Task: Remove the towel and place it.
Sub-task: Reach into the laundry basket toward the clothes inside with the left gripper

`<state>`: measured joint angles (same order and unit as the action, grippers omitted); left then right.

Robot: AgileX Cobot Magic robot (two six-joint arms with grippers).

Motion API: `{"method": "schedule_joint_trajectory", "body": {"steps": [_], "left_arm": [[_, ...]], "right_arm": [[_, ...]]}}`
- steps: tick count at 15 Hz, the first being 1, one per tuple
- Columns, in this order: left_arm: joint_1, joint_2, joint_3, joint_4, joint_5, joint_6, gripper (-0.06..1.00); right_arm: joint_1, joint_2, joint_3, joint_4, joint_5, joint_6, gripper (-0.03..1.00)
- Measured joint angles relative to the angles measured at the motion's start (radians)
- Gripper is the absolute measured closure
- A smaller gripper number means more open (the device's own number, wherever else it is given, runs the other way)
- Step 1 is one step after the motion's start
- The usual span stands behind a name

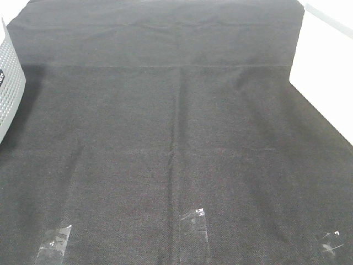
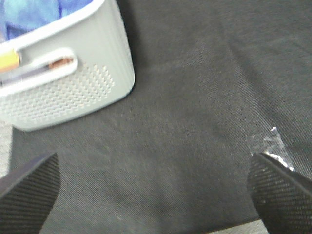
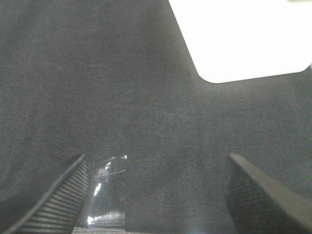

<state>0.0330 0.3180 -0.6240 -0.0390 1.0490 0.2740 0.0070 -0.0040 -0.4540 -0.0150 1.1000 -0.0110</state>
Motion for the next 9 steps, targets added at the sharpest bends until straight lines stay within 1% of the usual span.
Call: {"method": "schedule_joint_trajectory", "body": {"steps": [4,5,7,9], "left_arm": [[0.000,0.303,-0.248,0.000,0.043,0.325,-0.04],[0.000,0.391,-0.321,0.000,0.073,0.402,-0.04],[0.000,0.551,-0.466,0.000,0.138,0.520,-0.04],[0.000,0.693,-0.610,0.025,0.160,0.618,-0.03]], "right_arm": [[0.000,0.000,0.000,0.000,0.000,0.000,0.22],[0.000,0.000,0.000,0.000,0.000,0.000,0.22],[0.000,0.000,0.000,0.000,0.000,0.000,0.22],[0.000,0.000,0.000,0.000,0.000,0.000,0.22]]}}
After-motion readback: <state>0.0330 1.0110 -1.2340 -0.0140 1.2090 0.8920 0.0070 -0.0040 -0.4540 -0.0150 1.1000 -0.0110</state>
